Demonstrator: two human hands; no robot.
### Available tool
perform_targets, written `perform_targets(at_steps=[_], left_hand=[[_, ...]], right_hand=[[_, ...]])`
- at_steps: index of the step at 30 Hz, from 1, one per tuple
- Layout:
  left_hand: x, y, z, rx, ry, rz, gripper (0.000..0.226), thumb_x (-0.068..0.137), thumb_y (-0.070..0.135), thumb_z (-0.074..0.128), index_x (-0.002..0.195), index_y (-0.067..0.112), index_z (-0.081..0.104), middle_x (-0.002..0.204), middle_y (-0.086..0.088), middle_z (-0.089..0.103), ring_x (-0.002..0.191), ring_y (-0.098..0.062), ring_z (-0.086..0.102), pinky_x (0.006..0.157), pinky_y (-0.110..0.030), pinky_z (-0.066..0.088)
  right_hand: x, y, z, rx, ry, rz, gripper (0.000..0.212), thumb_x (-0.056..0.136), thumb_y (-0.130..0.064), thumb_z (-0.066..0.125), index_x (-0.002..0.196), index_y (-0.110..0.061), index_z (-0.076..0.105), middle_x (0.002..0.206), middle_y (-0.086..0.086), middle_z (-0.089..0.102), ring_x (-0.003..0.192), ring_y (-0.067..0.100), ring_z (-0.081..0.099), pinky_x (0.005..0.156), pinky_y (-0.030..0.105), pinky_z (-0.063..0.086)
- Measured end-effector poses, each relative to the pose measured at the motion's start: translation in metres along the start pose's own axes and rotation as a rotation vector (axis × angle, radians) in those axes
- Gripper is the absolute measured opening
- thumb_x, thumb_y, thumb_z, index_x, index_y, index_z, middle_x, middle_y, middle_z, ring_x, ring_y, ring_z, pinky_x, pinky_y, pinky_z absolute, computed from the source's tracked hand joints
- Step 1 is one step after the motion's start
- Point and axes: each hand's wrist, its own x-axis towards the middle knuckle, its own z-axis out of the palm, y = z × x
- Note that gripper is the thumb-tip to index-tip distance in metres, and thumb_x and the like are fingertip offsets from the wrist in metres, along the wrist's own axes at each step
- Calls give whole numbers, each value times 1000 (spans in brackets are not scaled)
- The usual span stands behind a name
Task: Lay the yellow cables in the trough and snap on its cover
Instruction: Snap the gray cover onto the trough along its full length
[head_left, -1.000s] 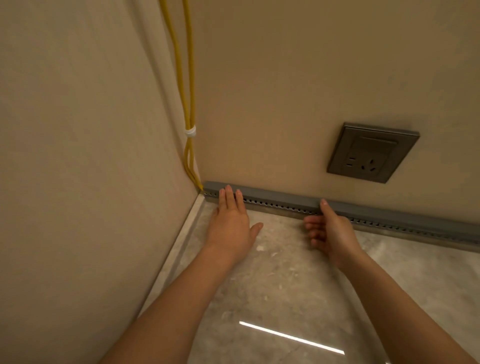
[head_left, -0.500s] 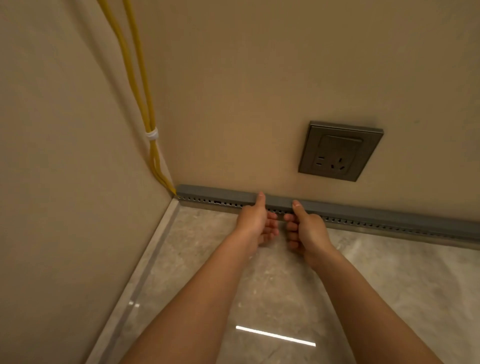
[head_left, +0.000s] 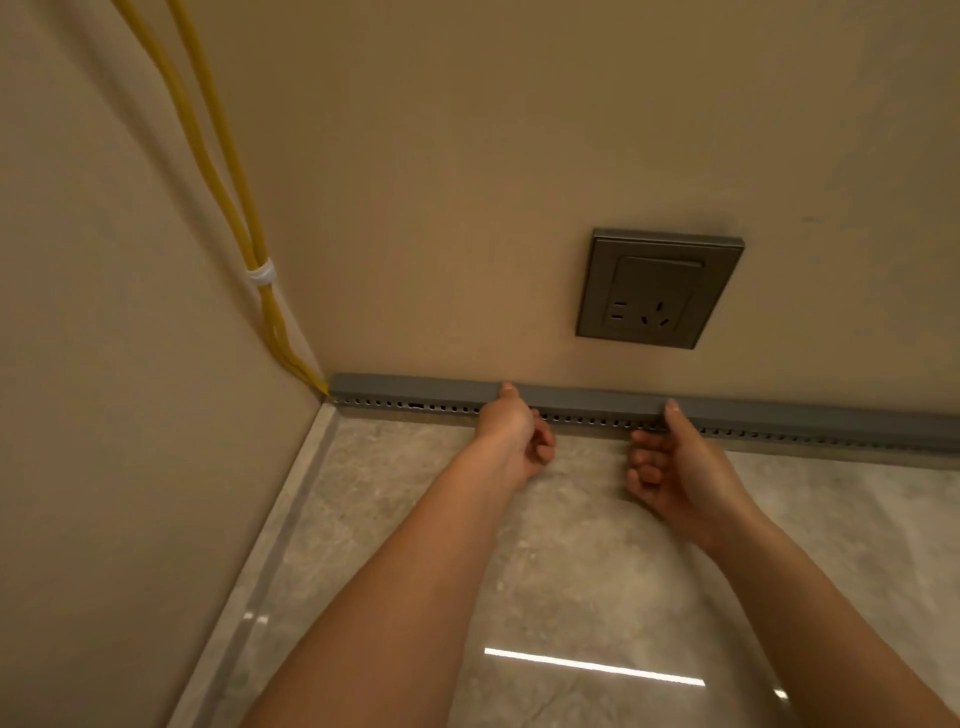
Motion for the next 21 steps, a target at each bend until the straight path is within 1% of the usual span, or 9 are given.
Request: perform_targets(at_steps=[5,8,11,15,17,19,21], left_hand=[[2,-3,1,11,2,27,51,99,46,24,63,12,34,54,0,30,44,-11,28,33,-11,16],[4,-4,1,15,-3,38,52,99,47,25,62,12,35,54,0,30,43,-11,28,33,-12,17],[5,-4,0,4,-22,43,52,99,47,25,62,12,35,54,0,31,44,-11,28,32,-11,18],[6,-7,-1,-10,-23,70,51,99,47,26,63,12,37,55,0,31,45,-11,29,32,-11,20],[6,-11,-1,16,7,111,53,98,49,27,64,10,40,55,-2,35,45,-13,34,35,-16,27],[5,-16,1,92,57,159,57,97,51,27,66,7,46,58,-5,43,48,-17,43,41,-23,38],[5,-25,9,147,93,194,61,97,52,27,70,3,51,62,-9,51,49,-20,51,38,-21,46]], right_hand=[[0,-19,-15,36,-42,58,40,98,-32,41,74,-1,53,42,4,51,31,7,40,36,16,44],[3,-24,-10,54,-18,41,38,100,-24,38,72,-1,51,52,7,49,32,6,38,35,15,43],[4,-24,-7,61,-12,23,37,100,-21,36,71,-3,48,60,7,42,29,5,34,35,14,41],[4,-19,-7,89,-1,-10,35,100,-21,37,71,-4,47,55,4,43,28,4,32,35,14,40],[4,-20,-6,108,-8,5,33,100,-20,37,73,-4,47,55,5,43,28,4,31,35,14,40],[5,-21,-6,93,-20,22,35,100,-21,36,73,-3,47,57,6,42,28,5,31,35,14,40],[7,-21,-8,44,-28,23,37,101,-23,35,73,-2,48,52,5,46,29,5,32,35,15,41]])
